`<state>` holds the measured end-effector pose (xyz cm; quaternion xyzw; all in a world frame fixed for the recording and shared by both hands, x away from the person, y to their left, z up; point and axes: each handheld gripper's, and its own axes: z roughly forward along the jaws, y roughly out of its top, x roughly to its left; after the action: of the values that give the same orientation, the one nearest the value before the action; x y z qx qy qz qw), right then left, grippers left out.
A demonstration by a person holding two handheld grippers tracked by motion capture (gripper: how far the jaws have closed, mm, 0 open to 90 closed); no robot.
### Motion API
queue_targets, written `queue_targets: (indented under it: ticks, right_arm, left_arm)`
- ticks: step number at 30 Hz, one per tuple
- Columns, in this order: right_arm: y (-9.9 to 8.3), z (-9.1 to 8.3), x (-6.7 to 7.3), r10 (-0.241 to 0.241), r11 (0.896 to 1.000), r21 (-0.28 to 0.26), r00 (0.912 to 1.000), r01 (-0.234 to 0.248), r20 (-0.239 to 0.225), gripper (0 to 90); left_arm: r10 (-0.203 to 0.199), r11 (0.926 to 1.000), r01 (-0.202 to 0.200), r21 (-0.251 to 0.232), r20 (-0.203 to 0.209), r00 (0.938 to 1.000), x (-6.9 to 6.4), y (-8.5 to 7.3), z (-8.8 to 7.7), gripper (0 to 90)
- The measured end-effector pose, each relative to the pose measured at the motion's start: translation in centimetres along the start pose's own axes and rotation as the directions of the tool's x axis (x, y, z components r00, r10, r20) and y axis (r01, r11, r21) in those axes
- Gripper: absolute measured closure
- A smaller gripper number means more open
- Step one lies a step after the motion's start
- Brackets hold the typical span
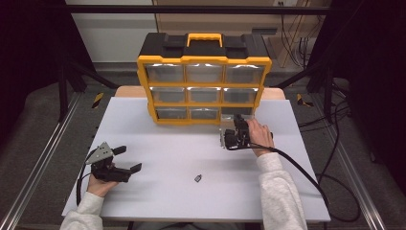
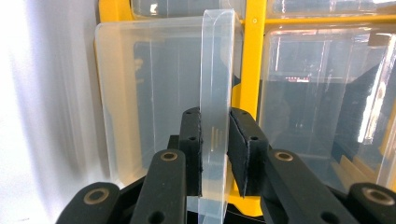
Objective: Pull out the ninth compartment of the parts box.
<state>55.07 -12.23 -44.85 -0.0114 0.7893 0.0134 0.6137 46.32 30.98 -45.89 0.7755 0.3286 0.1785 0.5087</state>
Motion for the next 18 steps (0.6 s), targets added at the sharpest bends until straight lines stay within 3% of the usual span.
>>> queue_targets:
  ticks: [18]
  right_arm:
    - [-0.05,-0.74,0.09,0.008,1.0,-0.004,0.9999,-0.008,-0.012,76.5]
  left_arm:
    - [0.0,1.0,0.0,-0.001,0.001,1.0,-0.02,0.02,-0.01,0.5]
